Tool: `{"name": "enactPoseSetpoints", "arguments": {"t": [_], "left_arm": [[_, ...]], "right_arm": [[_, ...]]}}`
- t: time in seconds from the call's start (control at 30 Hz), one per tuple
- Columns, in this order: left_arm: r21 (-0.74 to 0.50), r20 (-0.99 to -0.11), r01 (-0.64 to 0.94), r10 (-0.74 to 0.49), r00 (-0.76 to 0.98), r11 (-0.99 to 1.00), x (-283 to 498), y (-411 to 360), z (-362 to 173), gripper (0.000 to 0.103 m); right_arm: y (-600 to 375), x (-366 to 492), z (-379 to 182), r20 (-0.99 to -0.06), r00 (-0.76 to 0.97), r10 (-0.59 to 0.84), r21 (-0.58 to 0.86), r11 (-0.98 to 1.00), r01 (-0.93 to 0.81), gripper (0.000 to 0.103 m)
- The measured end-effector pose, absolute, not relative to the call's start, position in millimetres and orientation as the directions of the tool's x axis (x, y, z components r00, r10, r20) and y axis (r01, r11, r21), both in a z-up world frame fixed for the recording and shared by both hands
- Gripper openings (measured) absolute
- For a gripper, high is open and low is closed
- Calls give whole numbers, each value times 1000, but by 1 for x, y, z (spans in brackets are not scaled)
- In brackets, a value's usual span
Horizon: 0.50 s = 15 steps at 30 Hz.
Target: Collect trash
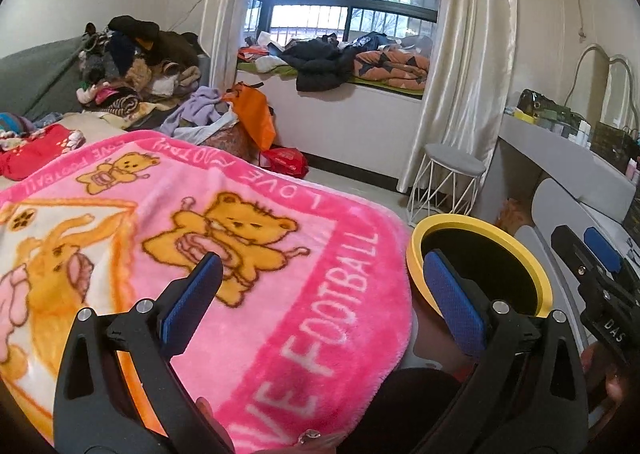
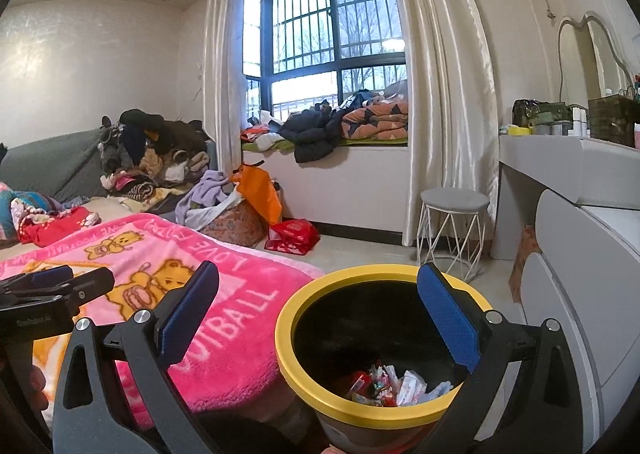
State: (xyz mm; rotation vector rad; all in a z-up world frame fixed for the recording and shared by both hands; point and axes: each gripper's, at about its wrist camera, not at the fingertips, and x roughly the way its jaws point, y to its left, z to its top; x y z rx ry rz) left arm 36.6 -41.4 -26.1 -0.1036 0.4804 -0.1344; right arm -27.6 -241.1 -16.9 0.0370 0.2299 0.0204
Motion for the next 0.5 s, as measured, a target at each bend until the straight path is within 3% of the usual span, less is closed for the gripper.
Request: {"name": "enactPoseSetpoints", "arguments": {"t": [0.5], "left_arm": [[-129, -450, 109, -156, 879, 986, 36, -45, -25, 92]], "right_arm": [[-246, -26, -19, -232, 973, 15, 43, 999, -5, 97]]}}
